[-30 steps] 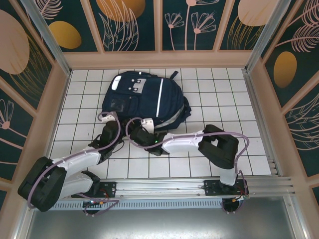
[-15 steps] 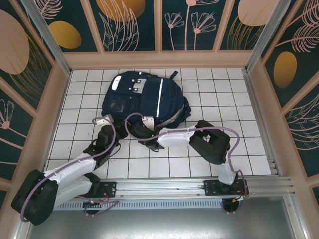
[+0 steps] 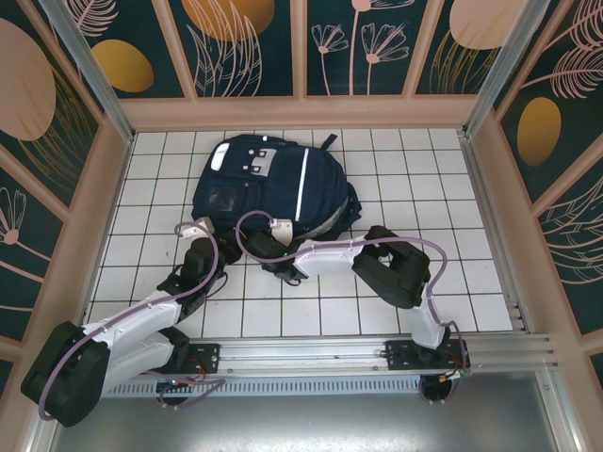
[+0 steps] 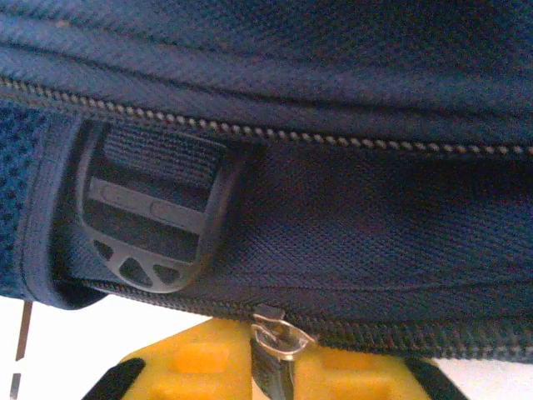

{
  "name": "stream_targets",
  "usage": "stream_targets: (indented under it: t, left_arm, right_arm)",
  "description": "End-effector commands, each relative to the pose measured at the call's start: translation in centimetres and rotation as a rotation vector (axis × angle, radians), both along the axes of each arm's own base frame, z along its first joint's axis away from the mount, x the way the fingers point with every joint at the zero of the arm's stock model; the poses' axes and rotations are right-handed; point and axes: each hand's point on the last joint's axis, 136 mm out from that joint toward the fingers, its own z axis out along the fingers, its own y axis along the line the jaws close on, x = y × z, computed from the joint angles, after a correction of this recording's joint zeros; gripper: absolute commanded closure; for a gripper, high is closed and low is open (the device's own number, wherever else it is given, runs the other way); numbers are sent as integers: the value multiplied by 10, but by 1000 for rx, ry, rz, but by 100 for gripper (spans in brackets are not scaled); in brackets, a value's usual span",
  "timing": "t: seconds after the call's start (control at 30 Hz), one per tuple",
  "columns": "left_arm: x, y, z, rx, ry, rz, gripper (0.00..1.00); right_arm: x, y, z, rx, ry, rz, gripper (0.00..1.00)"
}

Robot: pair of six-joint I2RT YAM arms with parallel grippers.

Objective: Pack the student bag

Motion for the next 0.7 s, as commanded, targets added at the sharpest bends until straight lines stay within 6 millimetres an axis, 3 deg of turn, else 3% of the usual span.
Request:
stream_targets:
  t: [0.0, 0.13, 0.3, 0.47, 0.67]
  left_arm:
    - [-1, 0, -6, 21, 1, -9, 48]
    - [0, -9, -10, -10, 15, -43, 45]
    - [4, -25, -23, -72, 60, -82, 44]
    - [15, -44, -43, -121, 119, -108, 34]
    - [27, -47, -59, -145, 160, -57, 31]
  right_arm:
    - [0, -12, 3, -15, -12, -30, 92]
    - [-6, -10, 10, -11, -32, -11, 100]
    - [-11, -8, 17, 2, -57, 19, 100]
    - [-15, -3, 21, 49, -64, 71, 100]
    - [-22, 8, 27, 131, -58, 152, 100]
